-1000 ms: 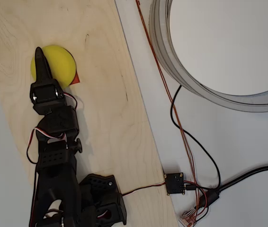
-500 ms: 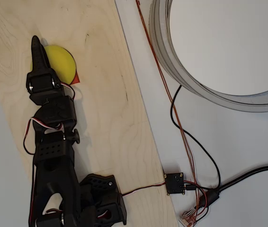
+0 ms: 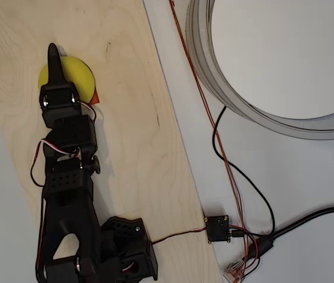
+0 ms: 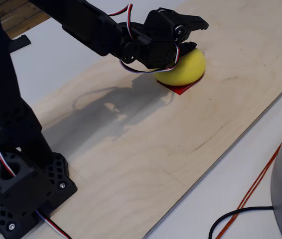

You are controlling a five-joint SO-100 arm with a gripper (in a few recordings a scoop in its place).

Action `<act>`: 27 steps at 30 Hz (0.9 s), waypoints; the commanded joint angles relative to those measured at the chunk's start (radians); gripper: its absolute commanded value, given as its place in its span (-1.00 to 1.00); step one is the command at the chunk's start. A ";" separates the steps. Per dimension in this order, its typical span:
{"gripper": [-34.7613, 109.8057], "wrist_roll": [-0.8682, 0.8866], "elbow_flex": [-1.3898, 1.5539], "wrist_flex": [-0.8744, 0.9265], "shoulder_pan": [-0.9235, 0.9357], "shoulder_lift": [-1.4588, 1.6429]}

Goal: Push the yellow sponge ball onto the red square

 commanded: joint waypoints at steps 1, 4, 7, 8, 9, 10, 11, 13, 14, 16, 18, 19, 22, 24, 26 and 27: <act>-0.29 0.025 0.034 0.006 0.009 -0.008; -0.29 0.043 0.060 0.006 0.008 0.002; -0.28 0.054 0.089 0.006 0.008 0.015; -0.28 0.058 0.098 0.006 0.008 0.020; -0.28 0.060 0.107 0.006 0.008 0.026; -0.28 0.060 0.115 0.006 0.008 0.032; -0.28 0.060 0.124 0.006 0.008 0.038; -0.28 0.063 0.140 0.006 0.008 0.048; -0.28 0.069 0.149 0.006 0.008 0.052; -0.28 0.078 0.163 0.006 0.006 0.058; -0.29 0.089 0.178 0.006 0.005 0.067; -0.29 0.091 0.186 0.006 0.005 0.074; -0.29 0.097 0.212 0.006 0.002 0.094; -0.29 0.095 0.224 0.006 0.002 0.107; -0.29 0.087 0.227 0.006 0.002 0.114; -0.29 0.086 0.227 0.006 0.002 0.114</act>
